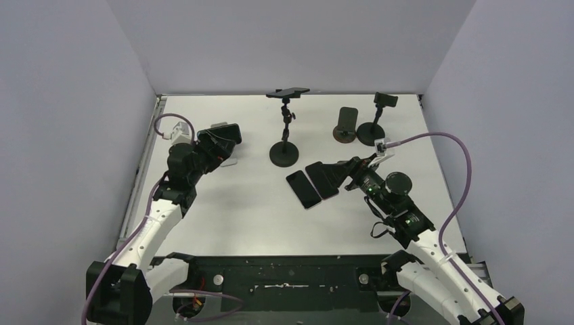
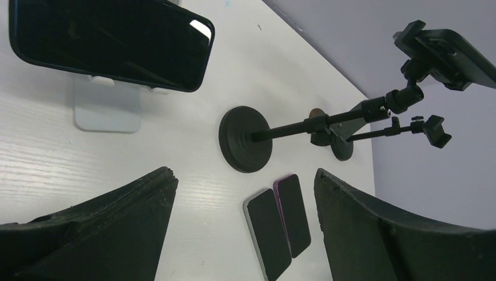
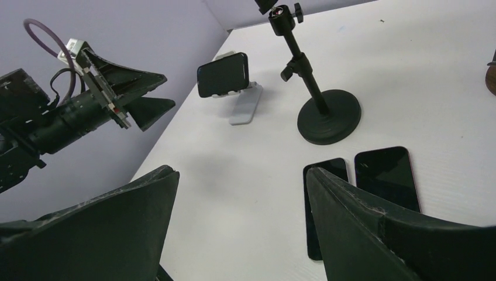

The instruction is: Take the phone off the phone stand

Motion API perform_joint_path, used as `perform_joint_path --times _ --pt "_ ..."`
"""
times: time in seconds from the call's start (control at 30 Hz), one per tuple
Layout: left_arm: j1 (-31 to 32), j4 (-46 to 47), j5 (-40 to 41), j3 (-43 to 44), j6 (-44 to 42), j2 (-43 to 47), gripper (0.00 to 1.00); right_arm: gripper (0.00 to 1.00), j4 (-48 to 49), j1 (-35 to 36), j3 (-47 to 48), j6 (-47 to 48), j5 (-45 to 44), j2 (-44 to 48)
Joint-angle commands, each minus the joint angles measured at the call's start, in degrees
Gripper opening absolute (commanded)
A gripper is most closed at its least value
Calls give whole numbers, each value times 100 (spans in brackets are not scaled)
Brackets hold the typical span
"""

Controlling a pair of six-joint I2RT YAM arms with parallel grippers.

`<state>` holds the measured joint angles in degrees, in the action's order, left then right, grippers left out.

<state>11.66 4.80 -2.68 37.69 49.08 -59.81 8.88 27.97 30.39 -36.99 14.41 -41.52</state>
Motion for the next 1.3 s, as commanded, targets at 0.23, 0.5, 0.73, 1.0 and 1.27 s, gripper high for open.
perform_joint_path --times 0.23,0.5,0.73,1.0,1.27 --pt "-1267 145 108 356 157 -134 85 83 -91 33 -228 285 260 499" --pt "-2859 3593 -1754 -729 1973 -1400 83 83 17 33 -69 354 586 588" --pt "-3086 6365 -2711 -827 2233 -3278 79 83 83 116 -162 298 714 687" --pt "-3232 8572 -3106 -659 2715 -5006 71 83 -254 165 -50 590 473 904" --pt "-3145 9011 -3440 -379 2694 -5590 69 83 -228 165 19 678 400 806"
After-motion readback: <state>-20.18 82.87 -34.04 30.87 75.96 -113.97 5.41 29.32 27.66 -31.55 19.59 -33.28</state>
